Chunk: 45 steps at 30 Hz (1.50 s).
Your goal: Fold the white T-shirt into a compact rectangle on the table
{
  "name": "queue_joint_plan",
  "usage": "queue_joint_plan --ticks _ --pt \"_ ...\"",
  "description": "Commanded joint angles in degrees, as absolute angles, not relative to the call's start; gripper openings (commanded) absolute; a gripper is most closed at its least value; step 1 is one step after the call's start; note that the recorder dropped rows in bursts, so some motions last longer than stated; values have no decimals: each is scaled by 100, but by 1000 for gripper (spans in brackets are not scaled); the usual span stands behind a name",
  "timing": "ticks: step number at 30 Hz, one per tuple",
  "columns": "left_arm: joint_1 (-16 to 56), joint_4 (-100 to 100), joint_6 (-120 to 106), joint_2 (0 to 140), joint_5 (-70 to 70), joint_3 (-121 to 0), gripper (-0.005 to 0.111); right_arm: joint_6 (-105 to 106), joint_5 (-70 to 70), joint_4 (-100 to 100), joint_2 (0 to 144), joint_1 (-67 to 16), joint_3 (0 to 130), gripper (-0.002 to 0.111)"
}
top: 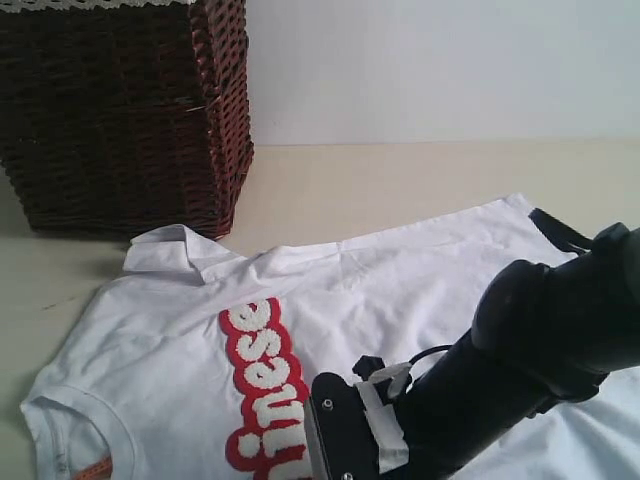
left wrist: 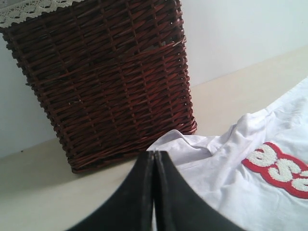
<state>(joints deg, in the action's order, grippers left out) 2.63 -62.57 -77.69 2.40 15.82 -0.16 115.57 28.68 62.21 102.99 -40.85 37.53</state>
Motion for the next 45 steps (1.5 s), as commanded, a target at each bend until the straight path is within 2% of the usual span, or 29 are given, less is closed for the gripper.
queue_joint_plan --ticks 1,10,15,20,24,28,33,36,42,43,45 --pt "250 -6262 -7761 197 1582 0 0 11032 2505 6473 10336 -4099 3966 0" --pt "250 -6262 -7761 197 1582 0 0 8385 2516 6451 10349 -4086 4949 0" --pt "250 -6262 -7761 197 1582 0 0 8042 2643 6441 10380 -4077 5222 0" --pt "250 -6262 -7773 197 1577 0 0 8217 4256 6292 10380 -3822 5419 0" --pt "250 -6262 -7773 197 1577 0 0 8238 5318 5005 10380 -3685 5571 0" --pt "250 -6262 -7773 197 1577 0 0 7259 5008 3849 10393 -3685 5580 0" --pt "250 -6262 -7773 197 1577 0 0 6418 3837 3604 10393 -3685 5580 0" --pt "250 -6262 -7773 197 1577 0 0 6417 3224 3658 10393 -3685 5580 10" --pt "250 -6262 -7773 197 1577 0 0 6432 3037 3495 10471 -3685 5580 53" --pt "250 -6262 -7773 197 1577 0 0 6432 3062 3436 10482 -3685 5580 58" --pt "250 -6262 -7773 197 1577 0 0 6481 3226 3351 10417 -3685 5580 60"
